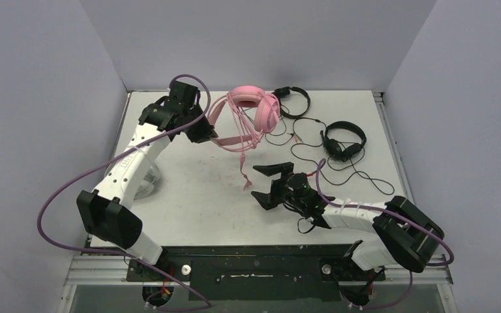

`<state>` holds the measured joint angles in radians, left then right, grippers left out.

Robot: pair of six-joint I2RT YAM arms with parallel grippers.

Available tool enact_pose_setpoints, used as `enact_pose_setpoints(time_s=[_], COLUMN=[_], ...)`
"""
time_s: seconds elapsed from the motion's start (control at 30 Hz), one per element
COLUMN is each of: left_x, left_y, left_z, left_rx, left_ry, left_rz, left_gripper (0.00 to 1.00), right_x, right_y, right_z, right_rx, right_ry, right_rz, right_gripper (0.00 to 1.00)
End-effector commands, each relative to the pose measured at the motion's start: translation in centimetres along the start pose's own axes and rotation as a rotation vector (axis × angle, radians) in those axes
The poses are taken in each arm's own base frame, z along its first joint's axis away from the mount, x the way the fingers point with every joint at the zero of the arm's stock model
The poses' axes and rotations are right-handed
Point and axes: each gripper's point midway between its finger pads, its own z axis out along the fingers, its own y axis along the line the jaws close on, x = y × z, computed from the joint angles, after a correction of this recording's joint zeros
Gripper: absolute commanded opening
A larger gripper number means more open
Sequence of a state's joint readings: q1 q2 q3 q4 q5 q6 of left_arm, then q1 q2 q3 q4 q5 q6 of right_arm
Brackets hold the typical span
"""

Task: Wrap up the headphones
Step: Wrap the headphones cable around the headphones.

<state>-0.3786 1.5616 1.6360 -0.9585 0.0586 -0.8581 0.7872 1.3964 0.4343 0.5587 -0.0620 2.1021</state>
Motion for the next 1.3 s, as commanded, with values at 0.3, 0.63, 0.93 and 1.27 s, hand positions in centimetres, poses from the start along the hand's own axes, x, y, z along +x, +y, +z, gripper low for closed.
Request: enact_pose_setpoints(time_s=[0.3, 0.63, 0.93, 1.27], left_x=[-2.1, -1.9, -1.4, -0.5], left_y=[-5.1, -5.2, -5.3, -5.5], left_z=[-2.2, -1.9, -2.2, -3.1], left_rx=[0.237, 0.248, 0.249, 0.260], left_ry=[-0.091, -0.084, -0.067, -0.021], left_rz=[-0.048, -0.042, -0.039, 0.041], left_gripper=[0.00, 0.00, 0.00, 0.00], right_x=[4.3, 4.8, 3.3, 0.6], right_y=[2.7, 4.5, 5.2, 4.4], right_z=[1.3, 4.0, 5.1, 4.8], right_rx=[0.118, 0.059, -0.059, -0.073], right_ry=[0.073, 0.092, 0.061, -0.003], right_rz=[0.338, 0.399, 0.421, 0.320], right_gripper=[1.00, 0.97, 0.42, 0.18])
